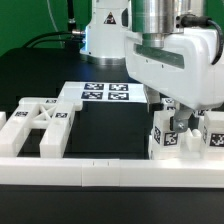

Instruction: Assemble chair

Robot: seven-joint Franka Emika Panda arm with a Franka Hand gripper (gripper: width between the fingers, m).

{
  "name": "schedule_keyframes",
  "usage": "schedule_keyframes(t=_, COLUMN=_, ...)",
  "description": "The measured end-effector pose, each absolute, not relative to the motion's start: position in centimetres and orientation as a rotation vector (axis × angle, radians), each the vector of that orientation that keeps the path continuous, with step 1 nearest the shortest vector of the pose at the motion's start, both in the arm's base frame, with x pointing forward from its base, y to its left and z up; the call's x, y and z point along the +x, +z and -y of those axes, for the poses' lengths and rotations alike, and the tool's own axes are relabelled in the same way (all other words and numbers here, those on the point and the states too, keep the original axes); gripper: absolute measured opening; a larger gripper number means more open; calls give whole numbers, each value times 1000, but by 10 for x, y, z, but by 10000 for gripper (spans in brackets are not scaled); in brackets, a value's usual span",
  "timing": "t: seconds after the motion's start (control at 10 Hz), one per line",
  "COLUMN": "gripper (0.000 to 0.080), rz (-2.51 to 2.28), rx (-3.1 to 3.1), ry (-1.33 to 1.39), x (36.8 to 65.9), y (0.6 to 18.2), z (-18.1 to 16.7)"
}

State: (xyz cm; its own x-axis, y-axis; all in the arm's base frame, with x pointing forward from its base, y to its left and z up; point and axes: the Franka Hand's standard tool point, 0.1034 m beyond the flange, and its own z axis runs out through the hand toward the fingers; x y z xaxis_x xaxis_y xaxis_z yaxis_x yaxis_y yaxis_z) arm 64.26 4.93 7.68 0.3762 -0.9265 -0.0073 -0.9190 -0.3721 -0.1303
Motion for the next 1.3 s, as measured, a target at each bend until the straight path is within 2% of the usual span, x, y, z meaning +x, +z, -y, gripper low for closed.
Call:
schedule_keyframes(t=0.4, gripper=648, rz=-1250, rx=-2770, ry=-130, x=642, y=77, z=-52)
schedule_keyframes(t=1.3, gripper=649, rz=-173, rx=-3079, ry=-174, x=644, y=75, z=-49)
